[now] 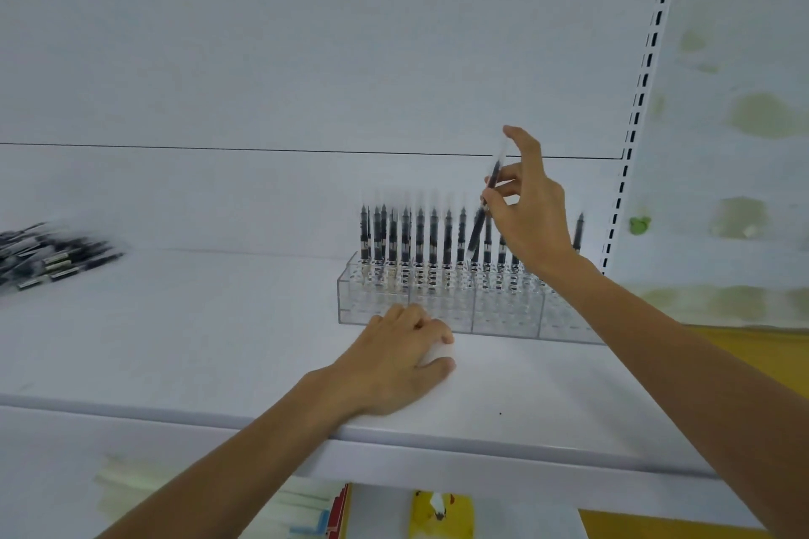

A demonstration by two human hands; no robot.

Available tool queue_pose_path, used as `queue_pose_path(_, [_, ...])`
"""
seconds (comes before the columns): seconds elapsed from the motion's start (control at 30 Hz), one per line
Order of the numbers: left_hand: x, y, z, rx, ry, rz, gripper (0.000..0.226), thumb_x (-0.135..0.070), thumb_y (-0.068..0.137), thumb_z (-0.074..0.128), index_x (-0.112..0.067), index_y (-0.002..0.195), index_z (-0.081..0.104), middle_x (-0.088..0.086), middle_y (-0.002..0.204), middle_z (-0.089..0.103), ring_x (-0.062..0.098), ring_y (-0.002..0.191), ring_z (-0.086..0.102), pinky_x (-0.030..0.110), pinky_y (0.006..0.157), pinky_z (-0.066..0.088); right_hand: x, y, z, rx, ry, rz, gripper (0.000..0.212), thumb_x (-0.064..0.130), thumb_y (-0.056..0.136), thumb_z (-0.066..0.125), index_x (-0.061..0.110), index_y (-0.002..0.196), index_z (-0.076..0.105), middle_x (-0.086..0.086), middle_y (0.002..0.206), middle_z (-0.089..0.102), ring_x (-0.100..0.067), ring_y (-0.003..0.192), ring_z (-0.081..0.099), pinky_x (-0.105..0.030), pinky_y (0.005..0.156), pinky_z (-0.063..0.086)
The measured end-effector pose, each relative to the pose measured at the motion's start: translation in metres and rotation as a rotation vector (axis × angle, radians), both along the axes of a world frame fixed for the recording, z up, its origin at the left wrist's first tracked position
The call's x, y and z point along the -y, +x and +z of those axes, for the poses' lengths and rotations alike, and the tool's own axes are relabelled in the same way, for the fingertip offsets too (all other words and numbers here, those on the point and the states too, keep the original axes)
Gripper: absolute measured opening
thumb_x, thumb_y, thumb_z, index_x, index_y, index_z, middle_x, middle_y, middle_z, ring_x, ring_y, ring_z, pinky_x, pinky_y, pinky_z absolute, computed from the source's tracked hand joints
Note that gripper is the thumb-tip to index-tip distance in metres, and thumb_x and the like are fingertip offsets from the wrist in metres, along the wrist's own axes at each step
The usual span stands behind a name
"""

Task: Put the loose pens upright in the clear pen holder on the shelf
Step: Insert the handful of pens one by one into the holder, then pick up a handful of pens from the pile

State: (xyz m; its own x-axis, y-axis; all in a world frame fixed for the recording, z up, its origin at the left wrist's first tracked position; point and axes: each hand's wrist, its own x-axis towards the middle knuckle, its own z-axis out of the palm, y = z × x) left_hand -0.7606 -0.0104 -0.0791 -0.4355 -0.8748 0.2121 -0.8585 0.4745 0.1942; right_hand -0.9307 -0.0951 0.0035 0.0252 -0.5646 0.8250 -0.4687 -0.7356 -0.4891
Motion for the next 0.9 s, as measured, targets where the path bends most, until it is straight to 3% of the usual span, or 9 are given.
queue_pose_path(0.13, [0.001, 0.001, -0.002, -0.037, -0.010, 0.000, 0.035, -0.041, 0.095, 0.040, -0.029, 0.128, 0.044, -0.007, 0.123, 0.039, 0.011, 0.115, 0.031, 0.026, 0.099, 0.023, 0.003, 0.005, -0.007, -0.037, 0.028, 0.041, 0.057, 0.001, 0.090, 0.054, 0.025, 0.137, 0.035, -0.005, 0.095, 0.060, -0.016, 0.084, 0.062, -0.027, 0.070, 0.056])
queue_pose_path(0.47, [-0.002, 0.000, -0.004, -0.048, -0.036, 0.012, 0.038, -0.040, 0.096, 0.038, -0.028, 0.131, 0.043, -0.006, 0.129, 0.040, 0.012, 0.119, 0.032, 0.029, 0.103, 0.025, 0.011, 0.011, -0.007, -0.187, 0.067, -0.023, 0.055, 0.001, 0.090, 0.054, 0.022, 0.137, 0.034, -0.006, 0.094, 0.055, -0.019, 0.078, 0.060, -0.024, 0.067, 0.051])
queue_pose_path(0.6, [-0.001, 0.000, -0.005, -0.103, -0.055, 0.017, 0.036, -0.038, 0.095, 0.043, -0.026, 0.128, 0.048, -0.005, 0.128, 0.039, 0.013, 0.120, 0.032, 0.028, 0.104, 0.027, 0.010, 0.014, -0.024, -0.380, 0.255, -0.074, 0.058, -0.004, 0.088, 0.054, 0.015, 0.137, 0.029, -0.022, 0.081, 0.061, -0.038, 0.071, 0.062, -0.051, 0.067, 0.054])
queue_pose_path(0.77, [-0.005, 0.011, 0.004, -0.306, -0.182, 0.051, 0.024, -0.031, 0.092, 0.050, -0.020, 0.113, 0.057, -0.006, 0.113, 0.043, 0.011, 0.113, 0.040, 0.023, 0.095, 0.034, -0.004, 0.028, -0.023, -0.423, 0.028, -0.343, 0.055, 0.009, 0.089, 0.055, 0.015, 0.140, 0.035, -0.010, 0.097, 0.057, -0.024, 0.077, 0.055, -0.036, 0.060, 0.048])
queue_pose_path(0.9, [-0.014, 0.067, 0.022, -0.333, -0.201, 0.131, 0.024, -0.029, 0.091, 0.053, -0.020, 0.113, 0.057, -0.002, 0.111, 0.048, 0.015, 0.107, 0.048, 0.025, 0.089, 0.038, -0.025, 0.076, -0.003, -0.361, -0.032, -0.252, 0.041, 0.015, 0.090, 0.055, 0.014, 0.130, 0.048, -0.005, 0.109, 0.058, -0.019, 0.093, 0.056, -0.034, 0.071, 0.047])
